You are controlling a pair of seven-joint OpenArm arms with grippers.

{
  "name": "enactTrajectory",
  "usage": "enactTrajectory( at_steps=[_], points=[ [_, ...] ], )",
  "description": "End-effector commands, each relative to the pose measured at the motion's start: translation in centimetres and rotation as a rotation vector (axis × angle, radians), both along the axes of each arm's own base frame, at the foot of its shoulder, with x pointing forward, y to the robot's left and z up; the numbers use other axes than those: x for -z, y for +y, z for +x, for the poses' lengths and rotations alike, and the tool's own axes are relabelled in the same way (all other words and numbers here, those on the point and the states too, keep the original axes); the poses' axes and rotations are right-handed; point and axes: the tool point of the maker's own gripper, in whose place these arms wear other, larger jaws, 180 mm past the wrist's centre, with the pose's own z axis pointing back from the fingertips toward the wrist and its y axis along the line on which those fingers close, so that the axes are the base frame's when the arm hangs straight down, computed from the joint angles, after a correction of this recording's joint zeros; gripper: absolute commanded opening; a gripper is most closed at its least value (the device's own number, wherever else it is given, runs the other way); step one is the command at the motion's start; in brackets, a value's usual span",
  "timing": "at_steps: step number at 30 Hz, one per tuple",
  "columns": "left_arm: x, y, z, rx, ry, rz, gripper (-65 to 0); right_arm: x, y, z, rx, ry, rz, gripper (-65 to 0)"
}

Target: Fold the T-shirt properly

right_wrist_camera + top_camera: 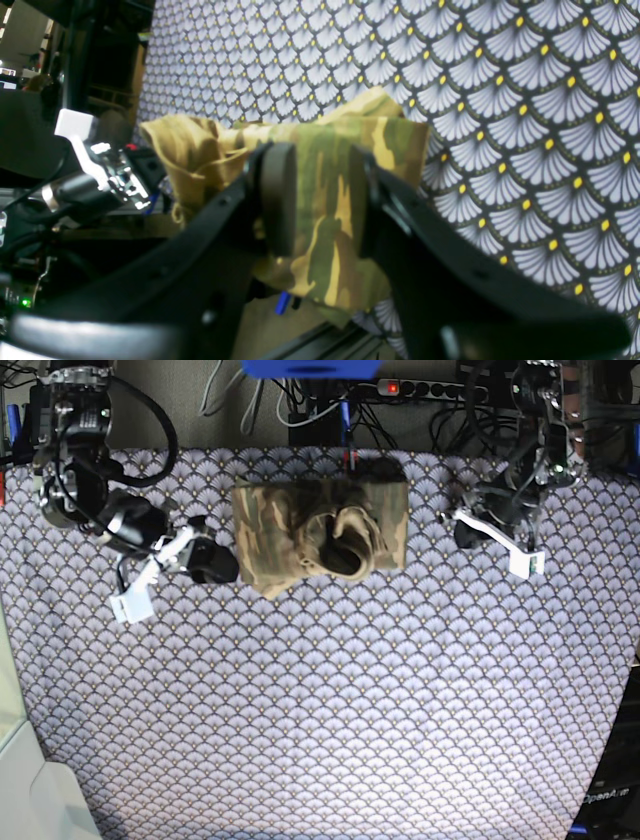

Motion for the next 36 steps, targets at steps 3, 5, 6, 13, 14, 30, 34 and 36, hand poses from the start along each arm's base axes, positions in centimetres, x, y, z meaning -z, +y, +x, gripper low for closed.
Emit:
enactTrajectory(
  at_steps=[3, 5, 6, 13, 14, 30, 34, 36],
  points=[
    [-1.0, 0.2, 0.6, 0.001, -0.038, 0.003, -64.2, -1.6, 0.2, 0.5, -0.009, -0.063, 0.020, -48.6],
    [-0.9, 0.2, 0.6, 0.001, -0.035, 0.003, -64.2, -2.1, 0.4, 0.6, -0.027, -0.096, 0.020, -48.7],
    [-0.8, 0.3, 0.5, 0.000, -0.031, 0.003, -64.2, -2.3, 0.7, 0.5, -0.050, -0.118, 0.018, -48.7],
    [-0.3, 0.3, -0.1, -0.001, -0.015, 0.004, -64.2, -4.2, 2.4, -0.3, -0.120, -0.149, 0.155, -48.4],
    [-0.3, 0.3, -0.1, -0.001, -0.015, 0.004, -64.2, -4.3, 2.4, -0.3, -0.122, -0.148, 0.162, -48.4],
    [-1.2, 0.4, 1.1, -0.001, -0.046, 0.005, -64.2, -3.0, 3.1, -1.9, -0.167, -0.082, 0.149, -48.5],
    [-1.3, 0.2, 1.3, -0.001, -0.052, 0.002, -64.2, -2.4, 5.2, -3.4, -0.246, -0.042, 0.160, -48.7],
    [-1.4, 0.2, 1.3, -0.001, -0.054, 0.002, -64.2, -2.2, 6.1, -4.0, -0.275, -0.027, 0.172, -48.7]
  ],
)
